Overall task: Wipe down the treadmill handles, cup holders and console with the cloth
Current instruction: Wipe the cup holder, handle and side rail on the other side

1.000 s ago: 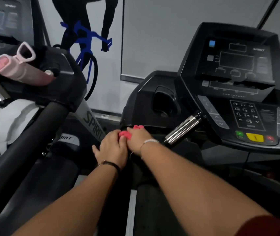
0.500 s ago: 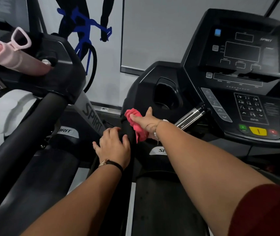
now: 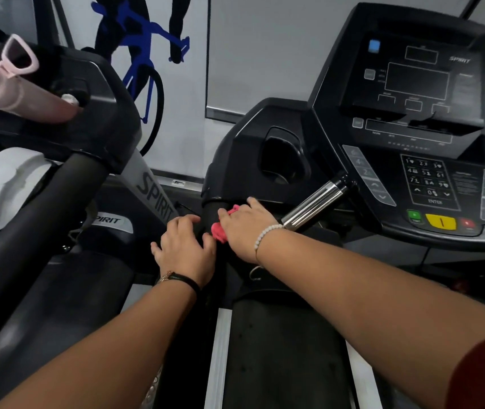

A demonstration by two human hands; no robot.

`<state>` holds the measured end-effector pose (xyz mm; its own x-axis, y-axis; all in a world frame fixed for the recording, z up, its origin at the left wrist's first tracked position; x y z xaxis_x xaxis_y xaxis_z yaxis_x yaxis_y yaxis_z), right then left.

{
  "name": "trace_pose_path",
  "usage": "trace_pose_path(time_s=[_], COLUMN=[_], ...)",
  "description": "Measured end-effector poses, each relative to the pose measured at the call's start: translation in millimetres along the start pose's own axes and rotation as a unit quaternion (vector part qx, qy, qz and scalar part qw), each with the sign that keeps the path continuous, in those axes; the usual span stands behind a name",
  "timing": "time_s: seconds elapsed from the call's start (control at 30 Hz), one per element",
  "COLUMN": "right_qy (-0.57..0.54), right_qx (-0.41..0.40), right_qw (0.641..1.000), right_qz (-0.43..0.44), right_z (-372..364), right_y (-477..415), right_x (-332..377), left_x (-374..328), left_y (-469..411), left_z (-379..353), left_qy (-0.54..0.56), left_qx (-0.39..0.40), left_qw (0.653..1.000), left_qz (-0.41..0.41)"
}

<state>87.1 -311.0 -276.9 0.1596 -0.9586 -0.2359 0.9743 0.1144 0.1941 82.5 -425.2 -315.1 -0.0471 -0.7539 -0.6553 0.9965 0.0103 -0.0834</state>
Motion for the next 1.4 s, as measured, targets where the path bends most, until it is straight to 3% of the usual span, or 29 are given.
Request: trace_pose_path(time_s=[0.07, 0.2, 0.33, 0.5, 0.53, 0.63, 0.67, 0.77, 0.83, 1.07, 1.2, 1.3, 1.4], right_qy=[0.048, 0.018, -0.106, -0.280, -0.285, -0.086, -0.070, -0.131, -0.140, -0.232, -0.183, -0.141, -0.175], right_qx=[-0.003, -0.012, 0.024, 0.152, 0.122, -0.048, -0.042, 0.110, 0.133, 0.006, -0.072, -0.093, -0.135], right_qw=[0.999, 1.000, 0.993, 0.948, 0.950, 0.995, 0.997, 0.984, 0.977, 0.943, 0.953, 0.968, 0.961], right_qz=[0.019, -0.013, -0.052, 0.024, 0.037, 0.025, 0.009, -0.049, -0.088, -0.237, -0.232, -0.183, -0.166], right_z=[-1, -6, -4, 18, 32, 67, 63, 14, -9, -16, -14, -12, -5], right_y=[-4, -6, -6, 12, 15, 16, 17, 13, 4, -19, -19, -17, -11], right_x=[1, -10, -13, -18, -23, -39, -38, -23, -17, -28, -23, -17, -19], left_x=[0, 0, -1, -3, -3, -4, -5, -4, -2, 0, 0, 1, 1], left_y=[0, 1, 0, 1, 1, 2, 2, 2, 1, 0, 0, 0, 0], left_z=[0, 1, 2, 3, 3, 4, 4, 4, 3, 2, 2, 1, 1], left_qy=[0.000, -0.006, -0.020, -0.031, -0.031, -0.030, -0.030, -0.035, -0.035, -0.030, -0.032, -0.028, -0.024], left_qx=[0.001, 0.002, 0.001, -0.008, -0.008, -0.005, -0.006, -0.003, 0.001, -0.002, -0.002, 0.002, 0.003], left_qw=[1.000, 1.000, 1.000, 0.999, 0.999, 1.000, 1.000, 0.999, 0.999, 1.000, 0.999, 1.000, 1.000], left_qz=[0.002, -0.001, 0.000, -0.007, -0.007, -0.005, -0.005, -0.004, 0.001, 0.009, 0.005, 0.007, 0.007])
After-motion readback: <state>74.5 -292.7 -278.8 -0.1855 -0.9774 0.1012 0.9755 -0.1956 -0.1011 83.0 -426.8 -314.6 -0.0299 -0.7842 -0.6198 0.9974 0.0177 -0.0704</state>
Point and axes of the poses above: each hand's wrist, its own y-axis away from the middle knuckle, its own z-axis out of the back of the hand, x = y × z, the point moved 7 cm from there along -y, towards the middle knuckle, and after that the axes turned 2 degrees about -y, right-handed, at the moved point
